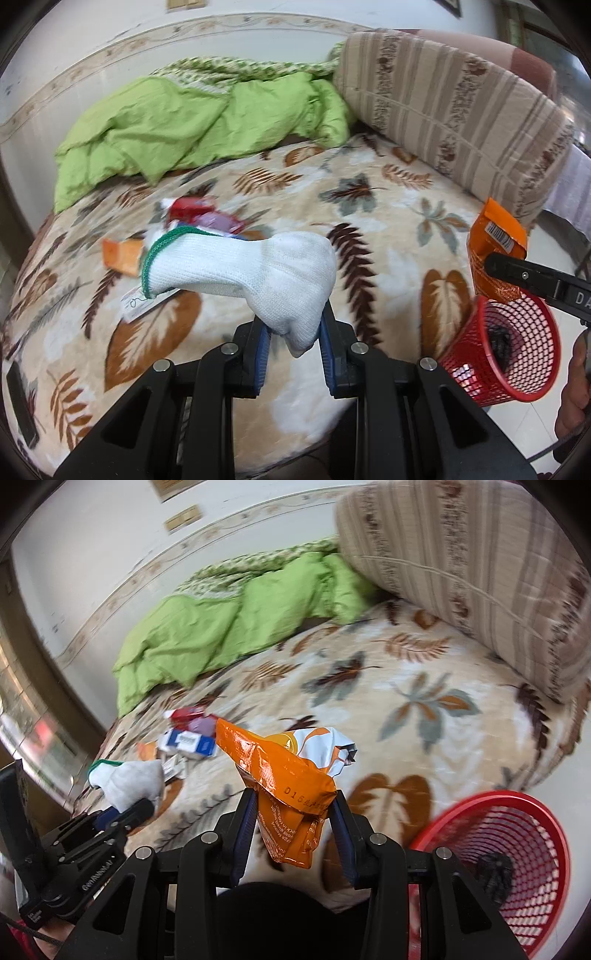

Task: Collect trash
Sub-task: 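Carry the sock and chip bag to the red wastebasket and release both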

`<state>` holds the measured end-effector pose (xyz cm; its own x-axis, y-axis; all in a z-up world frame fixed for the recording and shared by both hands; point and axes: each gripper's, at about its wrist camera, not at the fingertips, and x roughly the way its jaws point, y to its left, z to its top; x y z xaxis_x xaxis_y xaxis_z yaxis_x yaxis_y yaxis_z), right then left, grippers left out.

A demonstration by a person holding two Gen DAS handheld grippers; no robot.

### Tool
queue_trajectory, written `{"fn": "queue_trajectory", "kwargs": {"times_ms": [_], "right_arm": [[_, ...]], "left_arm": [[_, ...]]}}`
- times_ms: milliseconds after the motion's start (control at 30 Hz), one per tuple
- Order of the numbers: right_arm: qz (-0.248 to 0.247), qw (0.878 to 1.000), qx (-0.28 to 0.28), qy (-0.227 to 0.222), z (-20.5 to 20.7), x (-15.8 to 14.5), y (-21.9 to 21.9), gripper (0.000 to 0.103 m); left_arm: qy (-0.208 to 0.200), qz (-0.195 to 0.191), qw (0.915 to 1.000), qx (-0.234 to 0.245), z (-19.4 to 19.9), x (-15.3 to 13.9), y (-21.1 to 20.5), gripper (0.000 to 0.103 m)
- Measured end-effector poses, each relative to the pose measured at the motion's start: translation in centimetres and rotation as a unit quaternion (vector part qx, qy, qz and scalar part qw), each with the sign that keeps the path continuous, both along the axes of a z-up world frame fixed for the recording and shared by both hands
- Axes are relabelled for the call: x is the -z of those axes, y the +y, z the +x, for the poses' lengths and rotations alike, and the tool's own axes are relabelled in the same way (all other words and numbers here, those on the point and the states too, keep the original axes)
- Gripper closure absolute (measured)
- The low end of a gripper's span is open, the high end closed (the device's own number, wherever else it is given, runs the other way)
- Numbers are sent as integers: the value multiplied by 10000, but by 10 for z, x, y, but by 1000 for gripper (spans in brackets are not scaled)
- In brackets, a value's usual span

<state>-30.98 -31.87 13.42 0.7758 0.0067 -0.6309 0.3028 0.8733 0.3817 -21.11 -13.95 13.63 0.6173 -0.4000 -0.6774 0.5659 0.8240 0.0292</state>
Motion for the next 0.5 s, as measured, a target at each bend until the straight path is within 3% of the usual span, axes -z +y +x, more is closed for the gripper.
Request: {"fn": "queue_trajectory", "kwargs": {"times_ms": [233, 333, 500], "right_arm": [[39, 9974, 702, 157, -46, 2, -46, 61], [78, 9944, 1026, 223, -70, 4, -68, 61], [179, 9882, 1470, 386, -103, 11, -96, 61]], "left_arm": [[205, -308, 9944, 989, -18, -14, -50, 80], [571, -490, 9836, 1641, -29, -15, -82, 80], [1135, -594, 9641, 2327, -48, -8, -123, 80]]}}
